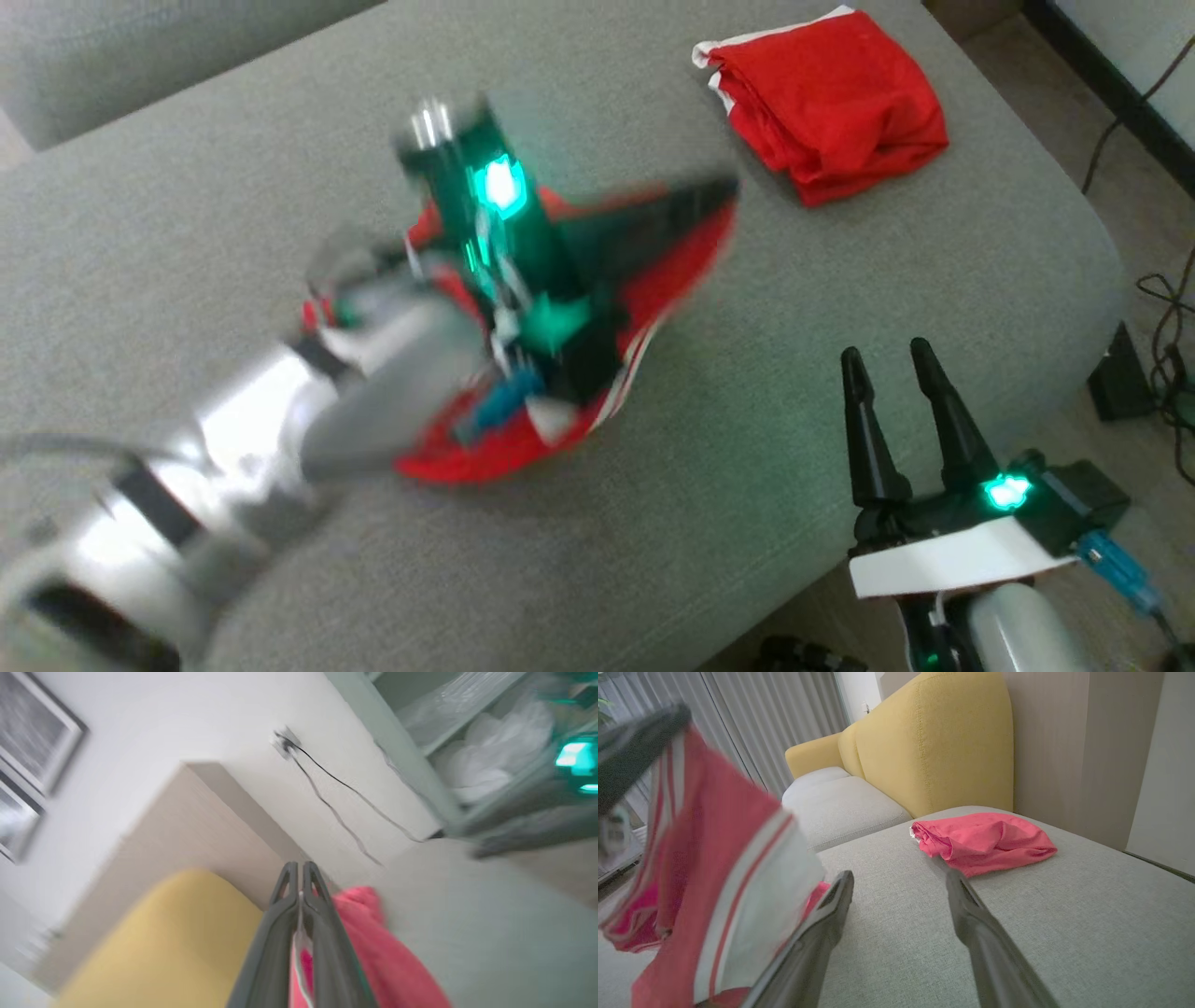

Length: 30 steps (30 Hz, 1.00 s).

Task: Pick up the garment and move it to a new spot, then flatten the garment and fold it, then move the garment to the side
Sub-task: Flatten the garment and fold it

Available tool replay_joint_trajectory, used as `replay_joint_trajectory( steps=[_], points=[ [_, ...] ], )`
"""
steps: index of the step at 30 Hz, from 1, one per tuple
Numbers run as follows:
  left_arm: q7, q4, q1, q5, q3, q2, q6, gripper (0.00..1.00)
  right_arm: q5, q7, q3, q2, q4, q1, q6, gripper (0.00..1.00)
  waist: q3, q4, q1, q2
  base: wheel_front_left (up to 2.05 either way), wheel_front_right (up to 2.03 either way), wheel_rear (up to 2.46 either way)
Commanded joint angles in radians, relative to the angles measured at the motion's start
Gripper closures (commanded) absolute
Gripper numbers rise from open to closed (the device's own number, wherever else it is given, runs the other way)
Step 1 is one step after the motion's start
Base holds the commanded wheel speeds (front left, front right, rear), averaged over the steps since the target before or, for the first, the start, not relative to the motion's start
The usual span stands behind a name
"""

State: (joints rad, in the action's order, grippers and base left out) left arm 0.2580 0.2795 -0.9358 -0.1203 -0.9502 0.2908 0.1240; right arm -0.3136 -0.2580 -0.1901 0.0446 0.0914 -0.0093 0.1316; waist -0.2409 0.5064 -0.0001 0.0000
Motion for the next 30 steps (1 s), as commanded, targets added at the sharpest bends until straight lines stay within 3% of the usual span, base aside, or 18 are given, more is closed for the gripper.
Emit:
replay_joint_trajectory(
  steps=[1,9,15,21,27,30],
  points=[
    [0.004,-0.030,-0.071,0.016,0.047,0.024,0.000,1.00,0.007,-0.004,-0.025,0.006,-0.027,-0.005,-0.001,0.00,0.010,0.000,0.0001,0.0000,0.00,0.00,0.00],
    [0.004,0.046,-0.468,0.043,0.111,0.083,0.006,1.00,0.011,-0.004,-0.048,0.006,-0.025,0.023,-0.001,0.00,0.059,-0.038,0.0001,0.0000,0.00,0.00,0.00],
    [0.004,0.111,-0.525,0.083,0.184,0.135,-0.031,1.00,0.033,-0.004,-0.043,0.006,-0.022,0.039,-0.001,0.00,0.079,-0.119,0.0001,0.0000,0.00,0.00,0.00],
    [0.004,0.113,-0.180,0.259,0.253,0.215,-0.090,1.00,0.060,-0.004,-0.019,0.006,-0.021,0.055,-0.001,0.00,0.067,-0.234,0.0001,0.0000,0.00,0.00,0.00],
    [0.004,0.007,0.298,0.414,0.346,0.293,-0.239,1.00,0.092,-0.004,0.012,0.006,-0.021,0.044,-0.001,0.00,0.027,-0.332,0.0001,0.0000,0.00,0.00,0.00],
    [0.004,-0.056,0.507,0.460,0.401,0.300,-0.304,1.00,0.102,-0.004,0.028,0.006,-0.021,0.040,-0.001,0.00,0.016,-0.363,0.0001,0.0000,0.00,0.00,0.00]
  ],
)
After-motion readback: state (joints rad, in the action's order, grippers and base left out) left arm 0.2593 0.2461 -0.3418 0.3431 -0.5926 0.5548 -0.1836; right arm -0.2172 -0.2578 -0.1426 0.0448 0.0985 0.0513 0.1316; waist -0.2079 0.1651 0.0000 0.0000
